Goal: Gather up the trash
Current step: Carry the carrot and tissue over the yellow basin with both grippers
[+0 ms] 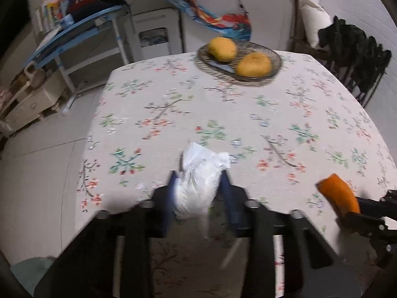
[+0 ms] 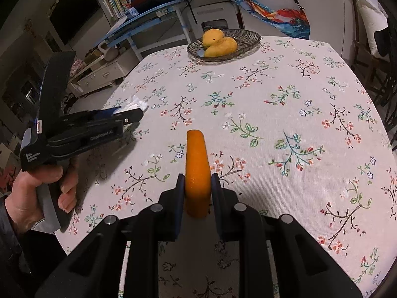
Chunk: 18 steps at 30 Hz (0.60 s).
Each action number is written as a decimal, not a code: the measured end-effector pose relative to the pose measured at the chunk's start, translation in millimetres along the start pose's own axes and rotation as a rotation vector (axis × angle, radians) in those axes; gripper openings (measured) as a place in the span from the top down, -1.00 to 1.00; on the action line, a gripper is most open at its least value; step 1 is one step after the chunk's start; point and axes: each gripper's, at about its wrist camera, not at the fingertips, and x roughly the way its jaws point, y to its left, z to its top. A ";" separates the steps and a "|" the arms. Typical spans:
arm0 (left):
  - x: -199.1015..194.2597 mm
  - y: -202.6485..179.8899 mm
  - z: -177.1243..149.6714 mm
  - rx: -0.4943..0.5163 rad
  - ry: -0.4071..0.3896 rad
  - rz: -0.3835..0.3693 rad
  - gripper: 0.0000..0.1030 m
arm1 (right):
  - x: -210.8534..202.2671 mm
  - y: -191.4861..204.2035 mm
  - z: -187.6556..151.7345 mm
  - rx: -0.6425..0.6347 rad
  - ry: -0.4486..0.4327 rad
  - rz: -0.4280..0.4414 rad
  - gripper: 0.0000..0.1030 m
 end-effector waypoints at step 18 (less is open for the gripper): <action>-99.9 -15.4 -35.2 -0.123 -0.102 -0.114 0.56 | -40.1 -7.0 -28.0 0.198 -0.117 0.161 0.61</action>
